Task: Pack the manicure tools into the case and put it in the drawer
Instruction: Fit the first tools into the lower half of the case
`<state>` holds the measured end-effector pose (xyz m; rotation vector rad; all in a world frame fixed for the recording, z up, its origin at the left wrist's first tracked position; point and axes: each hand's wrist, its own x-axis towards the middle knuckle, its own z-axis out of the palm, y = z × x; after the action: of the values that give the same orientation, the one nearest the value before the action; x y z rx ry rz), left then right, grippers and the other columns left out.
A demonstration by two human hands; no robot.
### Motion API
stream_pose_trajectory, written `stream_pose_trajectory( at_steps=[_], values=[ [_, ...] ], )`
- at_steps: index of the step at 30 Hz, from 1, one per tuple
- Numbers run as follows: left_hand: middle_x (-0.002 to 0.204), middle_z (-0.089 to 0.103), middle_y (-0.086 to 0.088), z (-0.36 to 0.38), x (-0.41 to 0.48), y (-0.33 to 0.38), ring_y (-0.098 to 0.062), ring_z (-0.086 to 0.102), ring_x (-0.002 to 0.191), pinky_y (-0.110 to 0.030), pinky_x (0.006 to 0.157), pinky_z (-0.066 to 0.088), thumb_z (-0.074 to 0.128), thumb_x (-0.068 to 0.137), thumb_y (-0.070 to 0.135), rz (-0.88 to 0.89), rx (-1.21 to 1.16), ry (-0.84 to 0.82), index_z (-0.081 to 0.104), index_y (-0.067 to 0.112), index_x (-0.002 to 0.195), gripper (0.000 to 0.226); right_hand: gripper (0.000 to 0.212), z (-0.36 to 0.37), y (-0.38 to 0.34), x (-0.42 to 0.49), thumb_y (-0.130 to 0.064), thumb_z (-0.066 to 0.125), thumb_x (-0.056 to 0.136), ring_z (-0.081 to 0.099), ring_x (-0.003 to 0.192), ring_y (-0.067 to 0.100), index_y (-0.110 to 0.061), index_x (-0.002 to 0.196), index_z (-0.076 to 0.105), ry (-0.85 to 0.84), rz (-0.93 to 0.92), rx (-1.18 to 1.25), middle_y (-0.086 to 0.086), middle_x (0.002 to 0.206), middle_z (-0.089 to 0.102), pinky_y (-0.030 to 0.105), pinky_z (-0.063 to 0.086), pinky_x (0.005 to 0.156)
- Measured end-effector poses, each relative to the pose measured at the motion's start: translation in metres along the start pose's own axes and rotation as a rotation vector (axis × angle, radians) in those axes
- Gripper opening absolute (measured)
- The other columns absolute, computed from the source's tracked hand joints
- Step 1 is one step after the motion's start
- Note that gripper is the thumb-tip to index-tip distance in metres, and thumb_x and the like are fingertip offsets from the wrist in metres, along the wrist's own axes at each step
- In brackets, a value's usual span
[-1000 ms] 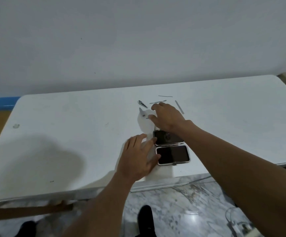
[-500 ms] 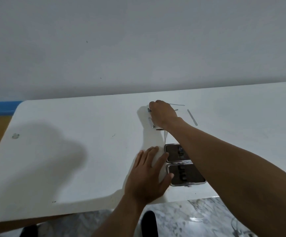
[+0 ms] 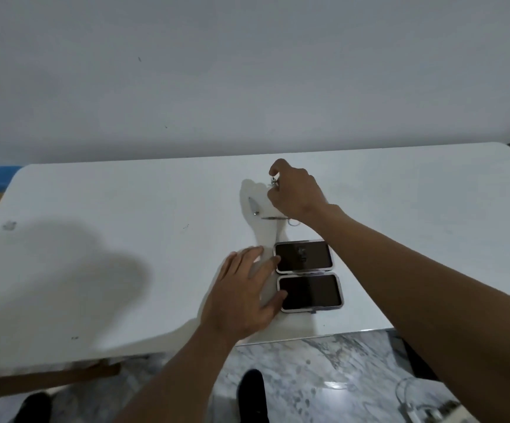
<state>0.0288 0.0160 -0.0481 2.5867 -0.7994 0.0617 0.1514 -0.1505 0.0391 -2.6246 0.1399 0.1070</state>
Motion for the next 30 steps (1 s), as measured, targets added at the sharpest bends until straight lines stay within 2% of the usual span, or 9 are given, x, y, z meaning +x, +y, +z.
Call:
stream_pose_trajectory(
  at_steps=[3, 6, 9, 12, 15, 18, 22, 27, 30],
  values=[
    [0.14, 0.049, -0.007, 0.0, -0.001, 0.001, -0.023, 0.041, 0.132, -0.042, 0.111, 0.031, 0.048, 0.089, 0.055, 0.001, -0.019, 0.015, 0.052, 0.023, 0.136, 0.056, 0.038, -0.012, 0.017, -0.029, -0.008, 0.051, 0.085, 0.061, 0.092, 0.027, -0.015, 0.122, 0.053, 0.049, -0.007, 0.087, 0.007, 0.095, 0.067, 0.028, 0.04, 0.075],
    [0.143, 0.047, -0.003, -0.001, -0.002, 0.001, -0.018, 0.037, 0.134, -0.037, 0.112, 0.027, 0.048, 0.089, 0.056, -0.003, -0.033, 0.009, 0.048, 0.027, 0.138, 0.057, 0.024, -0.02, 0.037, -0.065, -0.012, 0.058, 0.087, 0.062, 0.089, 0.022, -0.015, 0.11, 0.062, 0.093, 0.013, 0.188, 0.0, 0.094, 0.064, 0.029, 0.046, 0.081],
    [0.145, 0.046, -0.001, -0.001, -0.002, -0.001, -0.017, 0.037, 0.135, -0.037, 0.113, 0.028, 0.046, 0.089, 0.06, -0.009, -0.029, -0.003, 0.046, 0.031, 0.14, 0.058, 0.011, -0.024, 0.059, -0.102, -0.021, 0.069, 0.084, 0.063, 0.074, 0.016, -0.016, 0.093, 0.065, 0.089, 0.031, 0.251, -0.003, 0.086, 0.066, 0.027, 0.049, 0.076],
    [0.145, 0.046, -0.001, 0.001, -0.003, -0.004, -0.018, 0.038, 0.134, -0.04, 0.112, 0.031, 0.043, 0.088, 0.064, -0.008, -0.033, 0.01, 0.046, 0.033, 0.14, 0.061, 0.015, -0.022, 0.078, -0.135, -0.028, 0.076, 0.078, 0.065, 0.065, 0.014, -0.02, 0.079, 0.064, 0.039, 0.074, 0.296, -0.001, 0.077, 0.071, 0.031, 0.055, 0.07],
    [0.148, 0.043, 0.001, 0.003, -0.005, -0.008, -0.017, 0.035, 0.137, -0.04, 0.116, 0.024, 0.039, 0.088, 0.069, -0.005, -0.024, 0.012, 0.043, 0.037, 0.142, 0.063, 0.015, -0.013, 0.091, -0.161, -0.026, 0.079, 0.077, 0.067, 0.064, 0.017, -0.021, 0.077, 0.065, -0.001, 0.095, 0.331, 0.0, 0.071, 0.07, 0.033, 0.054, 0.066],
    [0.152, 0.039, 0.002, 0.006, -0.006, -0.009, -0.015, 0.027, 0.143, -0.043, 0.12, 0.011, 0.034, 0.088, 0.073, 0.001, 0.005, 0.015, 0.04, 0.039, 0.143, 0.065, 0.012, -0.002, 0.099, -0.176, -0.019, 0.078, 0.076, 0.06, 0.061, 0.007, -0.02, 0.078, 0.066, -0.005, 0.078, 0.309, -0.008, 0.068, 0.066, 0.019, 0.045, 0.062],
    [0.157, 0.029, 0.002, 0.009, -0.004, -0.012, -0.015, 0.017, 0.147, -0.045, 0.119, 0.007, 0.029, 0.086, 0.076, -0.003, 0.04, -0.001, 0.034, 0.042, 0.145, 0.068, 0.01, 0.003, 0.099, -0.179, -0.018, 0.076, 0.079, 0.06, 0.061, -0.003, -0.023, 0.082, 0.068, -0.002, 0.024, 0.196, -0.012, 0.071, 0.065, 0.004, 0.04, 0.058],
    [0.157, 0.03, 0.002, 0.012, -0.003, -0.015, -0.016, 0.02, 0.146, -0.043, 0.119, 0.008, 0.029, 0.086, 0.078, 0.001, 0.059, 0.002, 0.032, 0.044, 0.146, 0.069, 0.018, 0.0, 0.097, -0.18, -0.013, 0.072, 0.083, 0.066, 0.082, 0.019, -0.014, 0.101, 0.074, -0.016, -0.127, 0.044, 0.005, 0.097, 0.071, 0.031, 0.053, 0.081],
    [0.157, 0.03, 0.002, 0.012, -0.003, -0.015, -0.016, 0.02, 0.146, -0.044, 0.119, 0.009, 0.028, 0.086, 0.078, -0.001, 0.068, 0.003, 0.033, 0.043, 0.146, 0.07, 0.022, -0.002, 0.096, -0.181, -0.016, 0.073, 0.083, 0.066, 0.087, 0.021, -0.014, 0.105, 0.075, -0.025, -0.146, 0.005, 0.005, 0.098, 0.072, 0.034, 0.052, 0.083]
  ],
)
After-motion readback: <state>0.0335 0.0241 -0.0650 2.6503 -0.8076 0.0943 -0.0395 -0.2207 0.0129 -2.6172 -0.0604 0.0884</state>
